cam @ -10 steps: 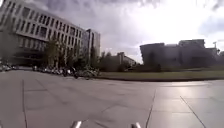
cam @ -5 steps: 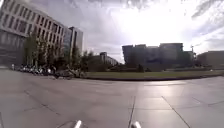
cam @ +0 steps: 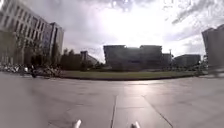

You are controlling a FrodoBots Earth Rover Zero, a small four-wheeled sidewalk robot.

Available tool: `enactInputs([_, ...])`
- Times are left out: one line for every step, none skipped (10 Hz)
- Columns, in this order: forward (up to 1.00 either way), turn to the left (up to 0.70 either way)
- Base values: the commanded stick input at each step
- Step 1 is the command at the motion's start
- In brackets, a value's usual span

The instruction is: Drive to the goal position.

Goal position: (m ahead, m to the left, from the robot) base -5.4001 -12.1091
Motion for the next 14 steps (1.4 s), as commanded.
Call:
enactInputs([0.0,-0.7])
enactInputs([0.0,-0.7])
enactInputs([0.0,-0.7])
enactInputs([0.0,-0.7])
enactInputs([0.0,-0.7])
enactInputs([0.0,-0.7])
enactInputs([0.0,-0.7])
enactInputs([0.0,-0.7])
enactInputs([0.0,-0.7])
enactInputs([0.0,-0.7])
enactInputs([0.0,-0.7])
enactInputs([0.0,-0.7])
enactInputs([0.0,-0.7])
enactInputs([0.0,-0.7])
